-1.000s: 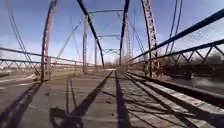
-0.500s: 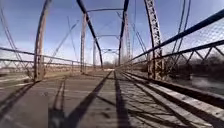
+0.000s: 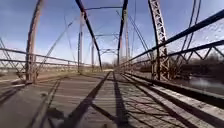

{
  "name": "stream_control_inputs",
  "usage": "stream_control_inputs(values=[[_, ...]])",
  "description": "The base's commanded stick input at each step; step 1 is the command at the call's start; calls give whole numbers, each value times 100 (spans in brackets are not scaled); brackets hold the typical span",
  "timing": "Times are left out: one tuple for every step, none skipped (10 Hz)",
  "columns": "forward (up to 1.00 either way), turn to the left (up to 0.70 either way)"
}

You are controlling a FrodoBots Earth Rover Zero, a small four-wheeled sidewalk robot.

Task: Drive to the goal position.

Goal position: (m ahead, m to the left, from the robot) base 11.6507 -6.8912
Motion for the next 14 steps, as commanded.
stream_control_inputs(values=[[100,0],[100,0],[100,0],[100,0],[100,0],[100,0],[100,0],[100,0],[100,0],[100,0],[100,0],[100,0],[100,0],[100,0]])
